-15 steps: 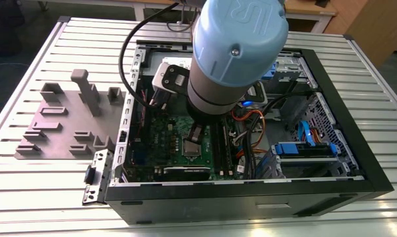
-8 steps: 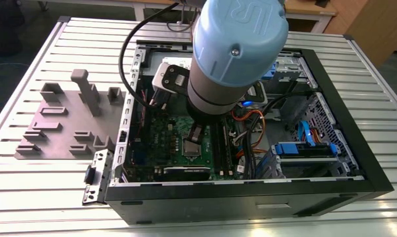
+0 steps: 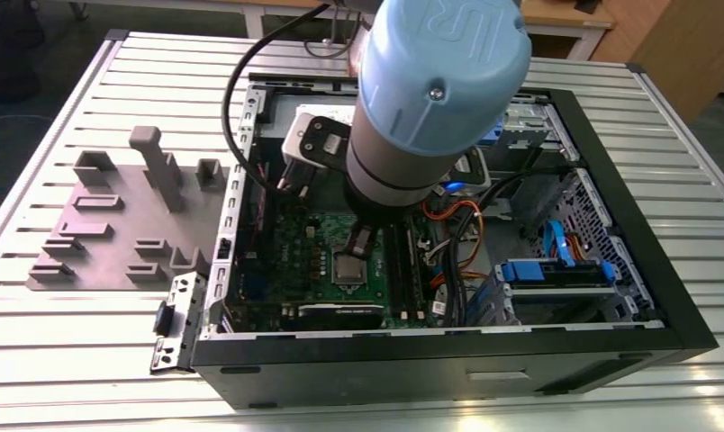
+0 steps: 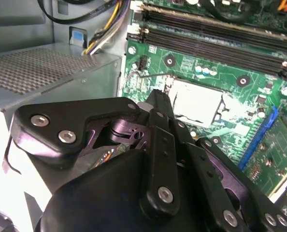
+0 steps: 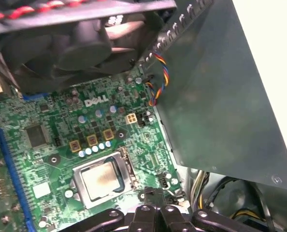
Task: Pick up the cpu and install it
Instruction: 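Install the first cpu locking lever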
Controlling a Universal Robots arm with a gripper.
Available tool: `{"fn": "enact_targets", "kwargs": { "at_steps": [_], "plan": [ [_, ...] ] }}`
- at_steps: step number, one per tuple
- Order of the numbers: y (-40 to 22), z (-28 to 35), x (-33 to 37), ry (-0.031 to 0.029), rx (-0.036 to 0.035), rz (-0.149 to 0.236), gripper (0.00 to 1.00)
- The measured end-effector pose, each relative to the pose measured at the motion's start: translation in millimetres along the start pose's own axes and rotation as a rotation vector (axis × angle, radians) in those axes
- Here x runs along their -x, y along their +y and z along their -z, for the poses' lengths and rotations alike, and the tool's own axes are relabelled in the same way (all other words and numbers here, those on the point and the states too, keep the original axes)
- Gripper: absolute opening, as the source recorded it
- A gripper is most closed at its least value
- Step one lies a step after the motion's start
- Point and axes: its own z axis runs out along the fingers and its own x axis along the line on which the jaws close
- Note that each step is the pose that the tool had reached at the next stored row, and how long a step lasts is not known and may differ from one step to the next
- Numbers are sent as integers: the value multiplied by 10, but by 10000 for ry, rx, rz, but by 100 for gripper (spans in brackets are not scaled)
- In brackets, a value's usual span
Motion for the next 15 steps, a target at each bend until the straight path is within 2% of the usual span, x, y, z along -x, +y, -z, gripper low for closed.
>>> {"fn": "enact_targets", "kwargs": {
  "at_steps": [5, 9, 15],
  "plan": [
    [-20, -23, 34, -152, 56, 1, 11],
    [-35, -44, 85, -202, 75, 3, 11],
    [-68, -81, 170, -229, 84, 4, 11]
  ]
}}
